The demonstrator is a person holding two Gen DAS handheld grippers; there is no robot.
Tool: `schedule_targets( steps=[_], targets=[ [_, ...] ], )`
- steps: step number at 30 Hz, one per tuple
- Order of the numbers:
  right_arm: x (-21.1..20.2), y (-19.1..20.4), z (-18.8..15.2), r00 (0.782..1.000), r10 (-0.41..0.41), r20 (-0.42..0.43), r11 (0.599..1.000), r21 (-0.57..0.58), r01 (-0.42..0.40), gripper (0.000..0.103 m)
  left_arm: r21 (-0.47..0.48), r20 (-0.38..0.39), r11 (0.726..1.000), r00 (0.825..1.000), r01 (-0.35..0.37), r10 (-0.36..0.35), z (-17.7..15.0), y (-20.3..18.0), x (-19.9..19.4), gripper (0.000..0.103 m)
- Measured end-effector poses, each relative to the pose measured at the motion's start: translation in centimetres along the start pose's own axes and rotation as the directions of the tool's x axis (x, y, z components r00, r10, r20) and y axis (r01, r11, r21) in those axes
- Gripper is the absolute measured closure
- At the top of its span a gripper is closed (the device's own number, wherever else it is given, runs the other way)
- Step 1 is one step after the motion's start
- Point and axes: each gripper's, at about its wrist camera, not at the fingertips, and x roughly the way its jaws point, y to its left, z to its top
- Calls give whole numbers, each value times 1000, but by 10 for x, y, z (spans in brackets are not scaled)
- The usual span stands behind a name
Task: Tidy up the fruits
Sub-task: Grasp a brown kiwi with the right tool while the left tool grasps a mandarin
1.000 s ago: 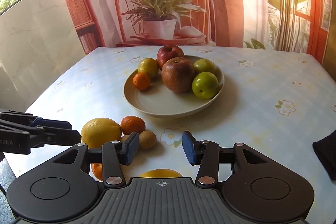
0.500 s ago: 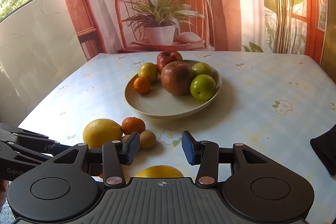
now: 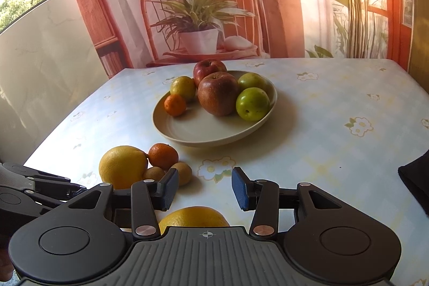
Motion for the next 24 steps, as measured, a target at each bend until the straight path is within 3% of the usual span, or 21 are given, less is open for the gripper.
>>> schedule_targets(
  steps=[5,12,18,24],
  targets=[
    [2,0,-1,1000,6,-9,1000,4,-6,63,6,14,1000,1000,1,-1,-1,0,0,63],
    [13,-6,1,998,47,-45,999,22,-46,78,83,105,996,994,-21,12,-5,-8,-21,64],
    [25,-4,12,995,68,-70,998,-3,-68,79,111,223,991,974,-76,50,-5,-10,-45,64],
    [48,12,20,989,77,-126,994,-71,-86,78,57,295,990,950,-126,103,-2,2,-64,64]
  ],
)
